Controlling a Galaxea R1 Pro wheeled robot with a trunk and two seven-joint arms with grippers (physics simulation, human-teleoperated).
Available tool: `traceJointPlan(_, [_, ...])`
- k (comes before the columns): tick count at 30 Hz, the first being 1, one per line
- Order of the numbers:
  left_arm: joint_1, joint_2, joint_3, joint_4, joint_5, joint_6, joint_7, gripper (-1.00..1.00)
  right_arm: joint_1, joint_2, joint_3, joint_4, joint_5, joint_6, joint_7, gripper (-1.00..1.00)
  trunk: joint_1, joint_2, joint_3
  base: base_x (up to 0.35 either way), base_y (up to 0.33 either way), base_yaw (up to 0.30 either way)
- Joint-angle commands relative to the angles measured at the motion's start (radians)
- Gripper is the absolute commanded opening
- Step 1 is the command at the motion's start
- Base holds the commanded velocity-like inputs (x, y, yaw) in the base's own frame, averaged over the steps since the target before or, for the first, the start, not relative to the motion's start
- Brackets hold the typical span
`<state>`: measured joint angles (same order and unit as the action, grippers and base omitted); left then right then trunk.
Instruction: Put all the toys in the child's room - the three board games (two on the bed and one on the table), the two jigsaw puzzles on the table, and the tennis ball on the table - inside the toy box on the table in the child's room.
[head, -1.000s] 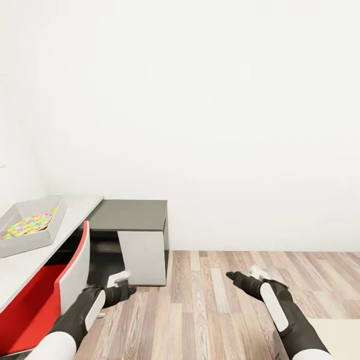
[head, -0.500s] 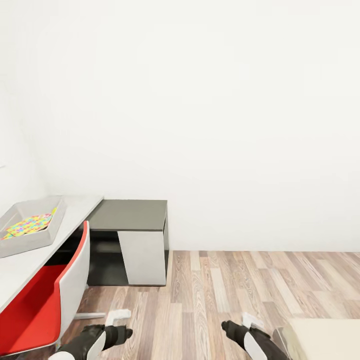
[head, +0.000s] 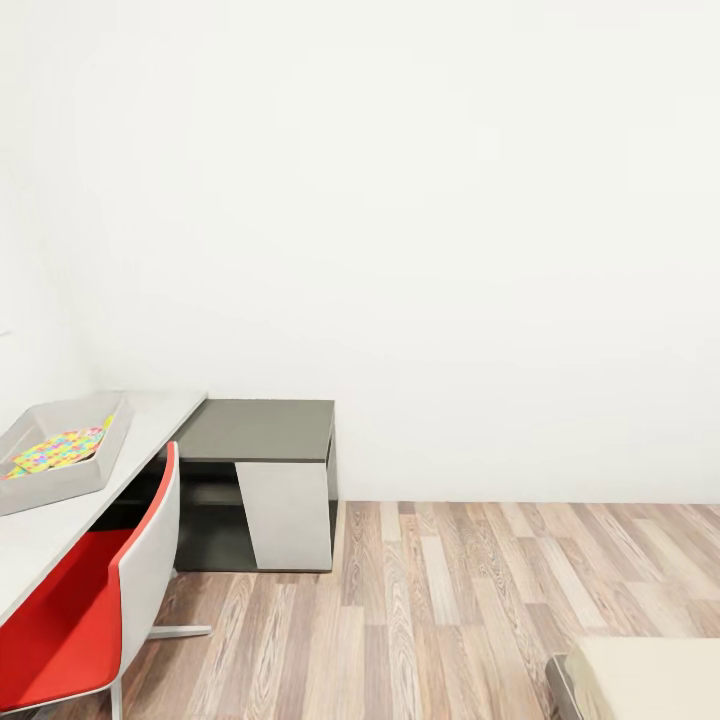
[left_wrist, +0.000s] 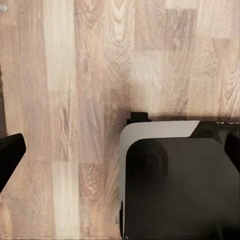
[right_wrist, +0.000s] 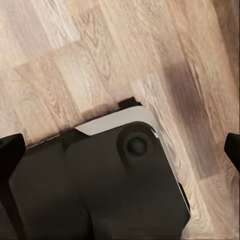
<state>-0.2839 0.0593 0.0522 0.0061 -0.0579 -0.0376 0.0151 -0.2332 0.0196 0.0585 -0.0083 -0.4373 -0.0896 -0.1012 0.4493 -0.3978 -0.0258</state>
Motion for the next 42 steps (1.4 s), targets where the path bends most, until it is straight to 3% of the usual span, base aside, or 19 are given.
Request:
traceJointPlan(1, [0.012,0.006,0.005,0.002,-0.006,-0.009,0.005,1.0,0.019,-0.003,0.007,0.001,-0.009,-0.01,-0.003,1.0,0.001,-0.002,-0.002,0.0,0.0,0.0])
traceJointPlan(6, [0.059,0.018,0.005,0.003,-0.006,-0.014,0.011,1.0,0.1,-0.03,0.004,0.002,-0.011,-0.063,-0.003,1.0,0.001,-0.002,-0.002,0.0,0.0,0.0])
traceJointPlan(9, [0.082,0.02,0.006,0.002,-0.006,-0.016,0.012,1.0,0.114,-0.043,0.006,0.002,-0.012,-0.076,-0.003,1.0,0.001,-0.002,-0.002,0.0,0.0,0.0])
traceJointPlan(17, [0.119,0.012,0.006,0.003,-0.006,-0.014,0.014,1.0,0.121,-0.036,0.006,0.002,-0.014,-0.082,-0.002,1.0,0.001,-0.002,-0.002,0.0,0.0,0.0])
traceJointPlan(27, [0.181,0.014,0.008,0.003,-0.005,-0.037,0.014,1.0,0.121,-0.047,0.005,0.002,-0.012,-0.083,-0.002,1.0,0.001,-0.002,-0.002,0.0,0.0,0.0])
traceJointPlan(42, [0.187,0.01,0.008,0.003,-0.006,-0.044,0.014,1.0,0.121,-0.04,0.005,0.002,-0.012,-0.083,-0.002,1.0,0.001,-0.002,-0.002,0.0,0.0,0.0])
